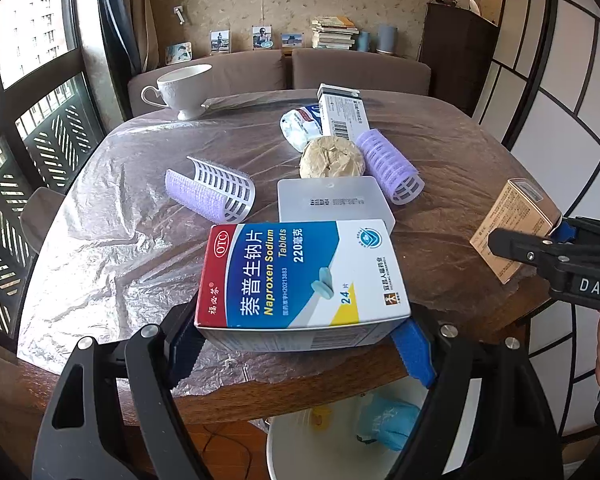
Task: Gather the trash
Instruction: 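Carry the medicine box and cardboard box over the white bin with both tools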
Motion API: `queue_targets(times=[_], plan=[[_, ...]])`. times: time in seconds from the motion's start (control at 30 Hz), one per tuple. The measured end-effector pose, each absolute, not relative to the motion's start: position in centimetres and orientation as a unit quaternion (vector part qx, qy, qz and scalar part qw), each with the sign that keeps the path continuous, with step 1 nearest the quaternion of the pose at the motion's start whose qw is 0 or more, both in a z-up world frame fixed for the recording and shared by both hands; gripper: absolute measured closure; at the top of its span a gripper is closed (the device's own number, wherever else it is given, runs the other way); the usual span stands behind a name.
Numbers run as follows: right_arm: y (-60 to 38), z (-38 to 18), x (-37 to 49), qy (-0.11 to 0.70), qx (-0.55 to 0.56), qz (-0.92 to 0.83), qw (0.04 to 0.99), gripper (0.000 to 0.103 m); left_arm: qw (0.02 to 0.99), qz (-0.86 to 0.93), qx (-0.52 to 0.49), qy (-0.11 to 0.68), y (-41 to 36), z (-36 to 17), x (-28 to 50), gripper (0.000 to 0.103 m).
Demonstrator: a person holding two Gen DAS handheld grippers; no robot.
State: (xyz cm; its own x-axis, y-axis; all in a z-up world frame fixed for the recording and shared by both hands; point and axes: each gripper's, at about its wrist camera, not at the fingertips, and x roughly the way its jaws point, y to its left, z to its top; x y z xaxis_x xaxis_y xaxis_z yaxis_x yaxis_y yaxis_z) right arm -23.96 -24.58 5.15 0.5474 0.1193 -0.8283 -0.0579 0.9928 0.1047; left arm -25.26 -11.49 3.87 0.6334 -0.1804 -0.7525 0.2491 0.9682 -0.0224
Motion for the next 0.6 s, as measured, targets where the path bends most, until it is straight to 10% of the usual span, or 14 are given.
queue_targets(times=[0.6], plan=[[-22.1, 5.2, -30.1, 0.481, 0.034, 0.032, 0.875, 0.045, 0.889, -0.180, 0.055, 0.417, -10.2, 3.9, -28.3, 0.021]])
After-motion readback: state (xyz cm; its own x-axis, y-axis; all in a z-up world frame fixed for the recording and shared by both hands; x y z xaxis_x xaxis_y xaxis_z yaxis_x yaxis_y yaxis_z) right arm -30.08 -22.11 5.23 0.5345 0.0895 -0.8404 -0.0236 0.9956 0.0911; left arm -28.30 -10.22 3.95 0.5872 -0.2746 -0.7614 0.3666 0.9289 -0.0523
